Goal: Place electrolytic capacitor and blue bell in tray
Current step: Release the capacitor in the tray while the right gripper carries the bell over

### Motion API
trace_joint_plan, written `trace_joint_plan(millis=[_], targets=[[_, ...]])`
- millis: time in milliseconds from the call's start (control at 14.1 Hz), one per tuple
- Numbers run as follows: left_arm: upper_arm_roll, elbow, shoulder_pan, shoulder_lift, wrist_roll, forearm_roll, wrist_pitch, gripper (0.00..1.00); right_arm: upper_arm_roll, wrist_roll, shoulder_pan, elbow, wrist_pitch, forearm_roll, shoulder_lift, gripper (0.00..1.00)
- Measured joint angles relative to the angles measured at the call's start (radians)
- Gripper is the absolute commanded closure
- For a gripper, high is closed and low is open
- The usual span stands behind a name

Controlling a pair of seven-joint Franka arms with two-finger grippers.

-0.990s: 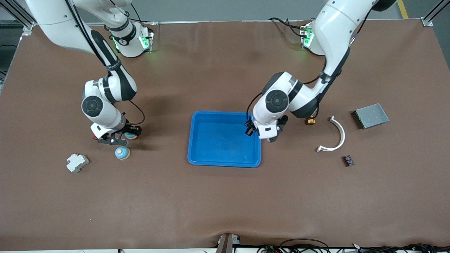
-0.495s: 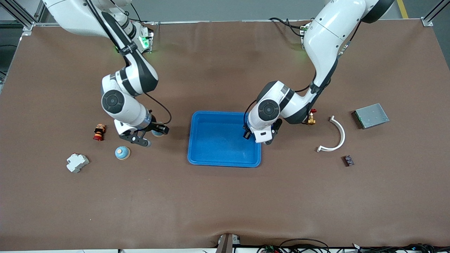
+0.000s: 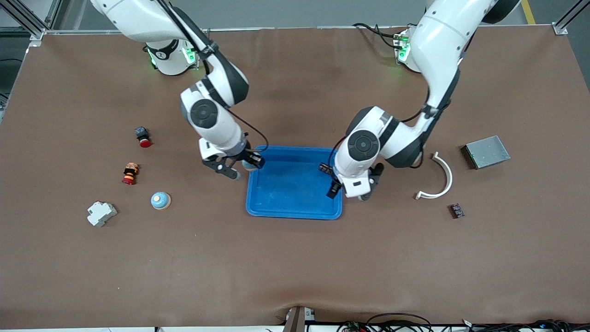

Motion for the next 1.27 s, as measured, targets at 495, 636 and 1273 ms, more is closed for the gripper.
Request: trace_joint_plan(millis=[495, 636, 1273], targets=[[0.017, 0.016, 0.349, -0.092, 0.377, 0.057, -0.247, 0.00, -0.015, 0.254, 0.100, 0.201, 0.003, -0.176, 0.245, 1.00], [0.018, 0.005, 0.450, -0.059, 0.551, 0.073, -0.245, 0.00, -0.017, 0.260, 0.110, 0.220, 0.006, -0.179, 0.279, 1.00], [0.017, -0.067, 0.557, 0.080, 0.914, 0.157, 0.007, 0.19, -0.018, 0.267, 0.117, 0.246, 0.001, -0.209, 0.298, 0.00]])
